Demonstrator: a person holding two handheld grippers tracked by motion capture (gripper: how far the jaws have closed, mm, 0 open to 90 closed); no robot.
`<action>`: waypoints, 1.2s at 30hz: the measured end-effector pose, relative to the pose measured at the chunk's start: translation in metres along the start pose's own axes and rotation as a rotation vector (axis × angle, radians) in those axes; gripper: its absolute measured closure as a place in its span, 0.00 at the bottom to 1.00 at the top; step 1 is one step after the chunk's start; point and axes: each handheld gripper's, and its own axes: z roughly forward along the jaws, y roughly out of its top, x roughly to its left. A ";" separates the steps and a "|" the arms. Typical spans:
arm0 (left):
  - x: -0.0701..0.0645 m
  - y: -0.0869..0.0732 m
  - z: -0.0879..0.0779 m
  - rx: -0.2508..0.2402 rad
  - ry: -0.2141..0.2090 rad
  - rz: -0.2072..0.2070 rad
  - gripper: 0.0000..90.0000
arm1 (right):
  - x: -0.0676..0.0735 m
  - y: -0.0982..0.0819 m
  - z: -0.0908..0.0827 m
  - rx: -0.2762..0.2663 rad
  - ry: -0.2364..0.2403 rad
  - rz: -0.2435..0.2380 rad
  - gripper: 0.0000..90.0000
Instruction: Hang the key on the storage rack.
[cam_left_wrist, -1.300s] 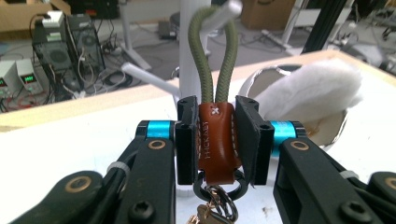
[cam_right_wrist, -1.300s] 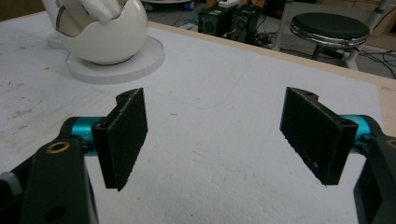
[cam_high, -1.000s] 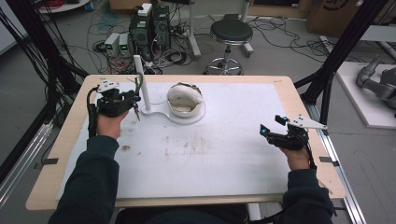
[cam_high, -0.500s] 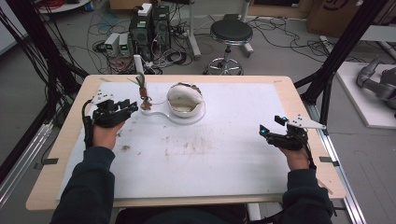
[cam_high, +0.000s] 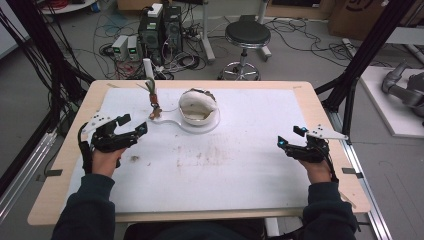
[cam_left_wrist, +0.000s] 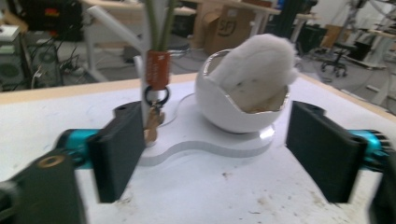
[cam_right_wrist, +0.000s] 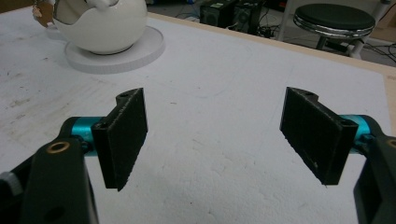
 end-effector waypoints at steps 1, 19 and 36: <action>-0.002 -0.001 -0.001 -0.004 -0.010 0.006 0.20 | 0.000 0.000 0.000 0.001 -0.003 0.001 0.26; -0.015 -0.017 -0.002 0.016 -0.054 0.069 0.22 | 0.011 -0.002 -0.004 0.008 -0.008 -0.037 0.26; -0.009 -0.023 -0.005 0.034 -0.012 0.061 0.23 | 0.010 -0.005 -0.004 0.019 -0.008 -0.027 0.26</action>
